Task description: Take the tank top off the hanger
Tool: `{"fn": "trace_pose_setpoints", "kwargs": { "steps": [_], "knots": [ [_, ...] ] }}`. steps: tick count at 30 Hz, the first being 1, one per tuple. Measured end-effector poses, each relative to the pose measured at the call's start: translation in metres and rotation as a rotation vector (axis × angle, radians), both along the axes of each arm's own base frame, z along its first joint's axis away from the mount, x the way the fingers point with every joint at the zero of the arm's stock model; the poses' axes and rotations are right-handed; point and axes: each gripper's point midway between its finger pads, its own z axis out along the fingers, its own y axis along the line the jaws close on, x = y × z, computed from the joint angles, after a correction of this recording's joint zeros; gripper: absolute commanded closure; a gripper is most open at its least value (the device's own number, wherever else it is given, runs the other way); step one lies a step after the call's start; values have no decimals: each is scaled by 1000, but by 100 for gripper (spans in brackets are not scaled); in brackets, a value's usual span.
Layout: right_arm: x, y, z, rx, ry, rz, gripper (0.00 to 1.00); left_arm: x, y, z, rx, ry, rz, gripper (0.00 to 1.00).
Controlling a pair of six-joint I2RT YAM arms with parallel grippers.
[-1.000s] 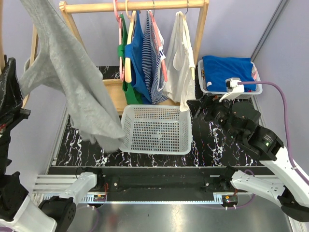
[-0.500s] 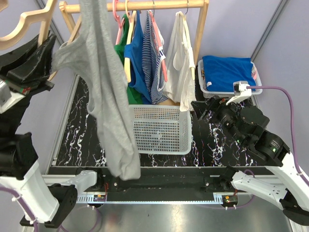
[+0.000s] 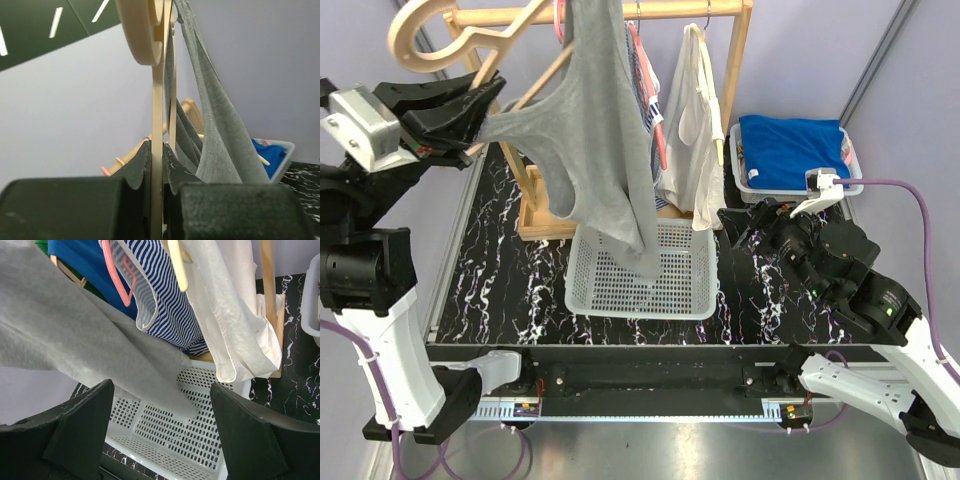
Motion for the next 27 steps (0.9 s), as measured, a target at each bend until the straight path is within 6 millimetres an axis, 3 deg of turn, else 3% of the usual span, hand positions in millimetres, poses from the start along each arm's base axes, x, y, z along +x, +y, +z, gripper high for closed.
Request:
{"fn": "trace_pose_setpoints", "kwargs": {
  "steps": [7,10,14,22,27],
  "knots": [
    [4,-1,-1,-9,3,-18,12,19,-15,-33,73,119,-92,94],
    [4,-1,4,-9,-6,-17,12,30,-19,-63,115,205,-118,93],
    [3,1,20,-13,-43,2,10,37,-23,-121,158,372,-155,93],
    [-8,22,45,-17,-148,146,9,25,-41,-204,218,585,-254,93],
    [-1,42,48,-7,-178,197,9,17,-56,-229,251,645,-312,93]
  ]
}}
